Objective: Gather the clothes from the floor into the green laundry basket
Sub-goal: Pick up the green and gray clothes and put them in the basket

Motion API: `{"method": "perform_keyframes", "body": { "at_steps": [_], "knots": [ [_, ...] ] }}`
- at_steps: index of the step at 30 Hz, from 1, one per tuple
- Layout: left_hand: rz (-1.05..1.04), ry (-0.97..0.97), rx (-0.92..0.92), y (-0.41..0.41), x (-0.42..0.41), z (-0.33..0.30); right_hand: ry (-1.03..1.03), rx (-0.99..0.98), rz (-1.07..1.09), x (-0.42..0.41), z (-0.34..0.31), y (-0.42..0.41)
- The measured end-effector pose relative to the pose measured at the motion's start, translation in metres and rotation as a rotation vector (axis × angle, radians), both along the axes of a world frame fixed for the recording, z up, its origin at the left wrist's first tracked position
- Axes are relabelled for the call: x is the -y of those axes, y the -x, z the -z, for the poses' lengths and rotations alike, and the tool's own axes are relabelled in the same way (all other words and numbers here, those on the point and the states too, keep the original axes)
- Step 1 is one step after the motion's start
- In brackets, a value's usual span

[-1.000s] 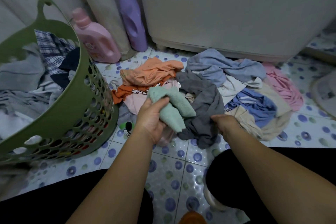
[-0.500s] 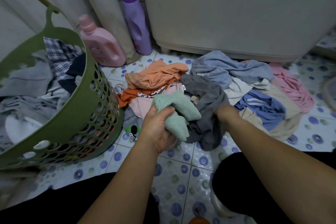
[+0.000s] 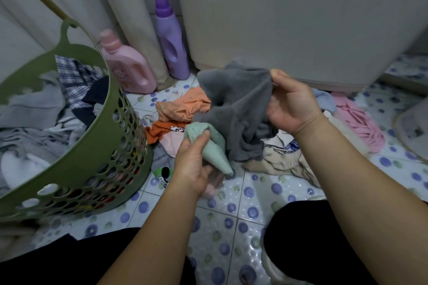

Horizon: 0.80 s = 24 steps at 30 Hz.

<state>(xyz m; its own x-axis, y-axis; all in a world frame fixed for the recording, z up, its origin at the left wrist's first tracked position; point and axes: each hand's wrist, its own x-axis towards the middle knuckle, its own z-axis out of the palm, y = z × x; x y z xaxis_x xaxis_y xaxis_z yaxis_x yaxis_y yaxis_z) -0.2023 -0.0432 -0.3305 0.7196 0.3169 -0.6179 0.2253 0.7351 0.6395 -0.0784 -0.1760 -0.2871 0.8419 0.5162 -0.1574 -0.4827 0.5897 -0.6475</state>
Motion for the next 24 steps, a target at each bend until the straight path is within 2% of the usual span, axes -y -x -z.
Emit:
{"method": "perform_keyframes", "body": {
  "at_steps": [3, 6, 10, 13, 17, 20, 22, 24],
  "knots": [
    [0.034, 0.084, -0.018, 0.003, -0.007, 0.002, 0.157, -0.016, -0.136, -0.011, 0.015, 0.018],
    [0.136, 0.05, -0.006, 0.008, -0.01, 0.004, 0.295, 0.01, -0.303, -0.019, 0.034, 0.044],
    [0.162, -0.031, -0.156, 0.013, -0.013, 0.012, 0.362, 0.03, -0.464, -0.021, 0.049, 0.058],
    [0.096, -0.11, -0.203, 0.012, -0.017, 0.014, 0.442, 0.056, -0.497, -0.017, 0.045, 0.06],
    [-0.004, -0.242, -0.082, 0.004, -0.022, 0.0, 0.496, 0.045, -0.356, -0.013, 0.027, 0.051],
    [-0.021, -0.313, 0.014, 0.0, -0.032, -0.024, 0.766, 0.251, -0.218, -0.009, 0.023, 0.04],
    [-0.031, -0.368, 0.069, -0.004, -0.042, -0.045, 1.03, 0.468, -0.282, -0.006, 0.026, 0.034],
    [-0.038, -0.404, 0.124, -0.006, -0.05, -0.067, 1.199, 0.598, -0.375, -0.006, 0.029, 0.031]
  ]
}}
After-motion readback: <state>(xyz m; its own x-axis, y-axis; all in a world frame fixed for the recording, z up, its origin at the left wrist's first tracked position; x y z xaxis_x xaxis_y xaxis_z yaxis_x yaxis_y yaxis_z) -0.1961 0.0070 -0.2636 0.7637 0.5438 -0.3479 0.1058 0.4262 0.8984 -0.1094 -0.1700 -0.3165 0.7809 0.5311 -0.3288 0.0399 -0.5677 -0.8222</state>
